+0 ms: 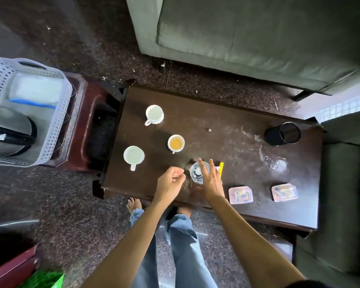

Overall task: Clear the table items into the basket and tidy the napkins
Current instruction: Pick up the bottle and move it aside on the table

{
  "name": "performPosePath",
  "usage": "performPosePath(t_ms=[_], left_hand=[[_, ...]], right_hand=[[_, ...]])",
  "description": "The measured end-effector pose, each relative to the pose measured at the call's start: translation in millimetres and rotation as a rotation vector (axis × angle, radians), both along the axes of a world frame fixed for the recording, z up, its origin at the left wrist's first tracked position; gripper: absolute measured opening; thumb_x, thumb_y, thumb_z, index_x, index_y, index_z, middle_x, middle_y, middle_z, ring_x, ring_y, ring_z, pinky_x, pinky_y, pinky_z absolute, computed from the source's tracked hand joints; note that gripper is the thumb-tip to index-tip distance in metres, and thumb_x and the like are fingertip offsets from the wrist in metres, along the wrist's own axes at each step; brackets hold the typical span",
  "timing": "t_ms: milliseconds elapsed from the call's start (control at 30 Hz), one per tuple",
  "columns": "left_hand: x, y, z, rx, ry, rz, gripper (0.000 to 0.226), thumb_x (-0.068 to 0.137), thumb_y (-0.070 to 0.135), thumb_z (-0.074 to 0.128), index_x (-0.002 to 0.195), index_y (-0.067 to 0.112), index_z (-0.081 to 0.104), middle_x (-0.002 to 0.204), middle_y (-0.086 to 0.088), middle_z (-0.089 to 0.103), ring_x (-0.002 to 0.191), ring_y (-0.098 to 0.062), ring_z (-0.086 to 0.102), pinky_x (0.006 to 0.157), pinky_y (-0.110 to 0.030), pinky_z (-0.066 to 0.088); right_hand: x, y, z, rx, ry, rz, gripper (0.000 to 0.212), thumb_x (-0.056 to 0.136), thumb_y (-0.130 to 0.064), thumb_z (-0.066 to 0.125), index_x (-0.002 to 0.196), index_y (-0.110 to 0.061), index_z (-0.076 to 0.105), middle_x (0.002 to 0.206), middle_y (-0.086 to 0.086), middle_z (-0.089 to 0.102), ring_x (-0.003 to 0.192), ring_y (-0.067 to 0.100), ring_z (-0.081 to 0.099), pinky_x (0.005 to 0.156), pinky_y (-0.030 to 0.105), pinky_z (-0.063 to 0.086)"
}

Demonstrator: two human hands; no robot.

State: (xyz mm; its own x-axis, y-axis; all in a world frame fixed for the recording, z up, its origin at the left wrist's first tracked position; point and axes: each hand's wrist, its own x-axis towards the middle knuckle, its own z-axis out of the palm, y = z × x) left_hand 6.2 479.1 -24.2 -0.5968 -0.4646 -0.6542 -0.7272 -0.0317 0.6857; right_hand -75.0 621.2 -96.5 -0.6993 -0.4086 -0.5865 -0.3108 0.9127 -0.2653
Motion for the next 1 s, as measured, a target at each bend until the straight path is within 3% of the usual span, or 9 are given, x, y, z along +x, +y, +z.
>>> performPosePath(t_ms=[133,267,367,567,700,1000], left_hand=[[-12,1,-5,-0.014,-0.006,0.010,0.021,0.091,0.020,0.059,0.110,0.013,0.064,0.105,0.006,0.067,0.091,-0.004,0.060,0.071,0.000,0.041],[-24,4,-8,-0.012,-0.001,0.020,0.020,0.090,0.020,0.059,0.108,0.014,0.065,0.105,0.006,0.067,0.092,-0.004,0.060,0.073,-0.004,0.040],[-36,6,-8,-0.011,0.011,0.036,0.020,0.090,0.018,0.060,0.108,0.012,0.065,0.103,0.005,0.067,0.092,-0.005,0.060,0.072,0.002,0.041],[-70,8,-6,0.015,0.039,0.062,0.019,0.090,0.017,0.060,0.107,0.013,0.065,0.101,0.008,0.066,0.089,-0.003,0.060,0.076,-0.007,0.043],[-102,9,-5,0.030,0.075,0.077,0.018,0.090,0.015,0.060,0.107,0.010,0.064,0.096,0.007,0.064,0.090,-0.009,0.062,0.084,-0.020,0.048],[-154,2,-21,-0.005,0.072,0.020,0.019,0.090,0.019,0.058,0.108,0.014,0.063,0.102,-0.002,0.069,0.094,-0.018,0.066,0.089,-0.032,0.052]], right_hand=[[-7,0,-6,-0.037,0.008,0.012,0.089,0.081,-0.027,0.074,0.151,-0.031,0.019,0.142,0.011,0.031,0.127,0.033,0.039,0.099,0.044,0.045],[-19,0,-3,-0.058,-0.028,0.017,0.090,0.074,-0.032,0.079,0.146,-0.029,0.025,0.131,0.009,0.037,0.119,0.032,0.044,0.087,0.042,0.051],[-32,1,4,-0.087,-0.026,-0.036,0.092,0.069,-0.034,0.082,0.142,-0.026,0.028,0.124,0.008,0.039,0.115,0.032,0.046,0.082,0.042,0.052],[-89,-11,27,-0.136,0.028,-0.205,0.085,0.063,-0.019,0.077,0.135,-0.022,0.033,0.117,0.012,0.041,0.106,0.038,0.052,0.081,0.041,0.049],[-139,-23,31,-0.139,0.069,-0.270,0.087,0.061,-0.017,0.082,0.134,-0.022,0.034,0.119,0.014,0.041,0.105,0.039,0.054,0.081,0.039,0.049],[-210,-46,19,-0.142,0.080,-0.322,0.086,0.063,-0.020,0.085,0.132,-0.021,0.034,0.120,0.016,0.041,0.105,0.039,0.056,0.088,0.048,0.054]])
